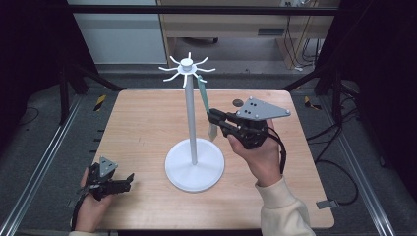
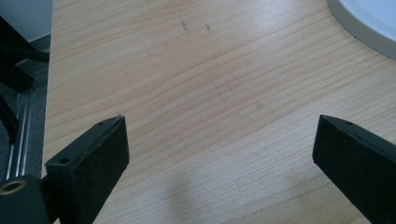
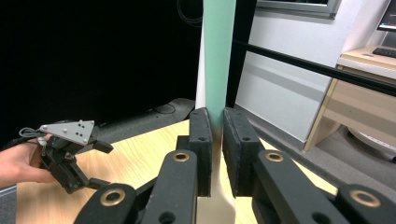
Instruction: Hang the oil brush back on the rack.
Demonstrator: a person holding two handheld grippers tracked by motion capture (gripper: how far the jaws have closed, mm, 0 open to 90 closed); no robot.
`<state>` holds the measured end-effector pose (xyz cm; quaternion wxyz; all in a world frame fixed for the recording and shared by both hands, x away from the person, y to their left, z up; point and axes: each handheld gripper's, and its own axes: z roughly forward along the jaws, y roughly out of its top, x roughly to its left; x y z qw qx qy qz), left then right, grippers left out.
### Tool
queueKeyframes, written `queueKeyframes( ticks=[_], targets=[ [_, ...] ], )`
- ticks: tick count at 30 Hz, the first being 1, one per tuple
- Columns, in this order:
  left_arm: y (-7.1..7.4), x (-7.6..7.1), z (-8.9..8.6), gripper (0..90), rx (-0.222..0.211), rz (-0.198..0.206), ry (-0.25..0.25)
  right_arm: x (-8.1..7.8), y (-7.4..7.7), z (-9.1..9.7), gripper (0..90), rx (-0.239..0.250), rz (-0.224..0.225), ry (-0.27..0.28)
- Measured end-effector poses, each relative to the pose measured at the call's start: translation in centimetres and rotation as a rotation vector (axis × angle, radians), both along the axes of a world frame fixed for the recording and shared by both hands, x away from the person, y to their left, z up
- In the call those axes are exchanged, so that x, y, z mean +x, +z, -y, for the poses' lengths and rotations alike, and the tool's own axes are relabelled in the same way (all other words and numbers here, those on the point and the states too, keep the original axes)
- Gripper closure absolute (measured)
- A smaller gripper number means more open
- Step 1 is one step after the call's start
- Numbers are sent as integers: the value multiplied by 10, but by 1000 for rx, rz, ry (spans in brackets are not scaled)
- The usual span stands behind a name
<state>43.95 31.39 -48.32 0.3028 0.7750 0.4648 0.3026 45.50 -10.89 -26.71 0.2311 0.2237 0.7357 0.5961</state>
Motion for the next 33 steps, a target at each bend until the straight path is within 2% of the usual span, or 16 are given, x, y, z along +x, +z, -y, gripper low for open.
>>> queueKeyframes(
  ticks=[8,15,17,19,23,28,33],
  targets=[
    [0,-1,-1,32,-1,2,1,2,-1,-2,817,2,3,5],
    [1,-2,0,32,1,2,-4,-2,-2,2,728,2,9,-11],
    [1,-2,0,32,-3,5,-5,-3,-3,5,677,5,7,-27],
    [1,-2,0,32,-9,8,-4,-3,-5,10,629,11,3,-55],
    [1,-2,0,32,-5,8,-4,1,-10,26,535,14,-11,-146],
    [1,-2,1,32,-2,8,-7,14,-22,40,332,-37,-44,-247],
    [1,-2,1,32,-4,7,-9,31,-42,43,157,-101,-93,-349]
  ],
)
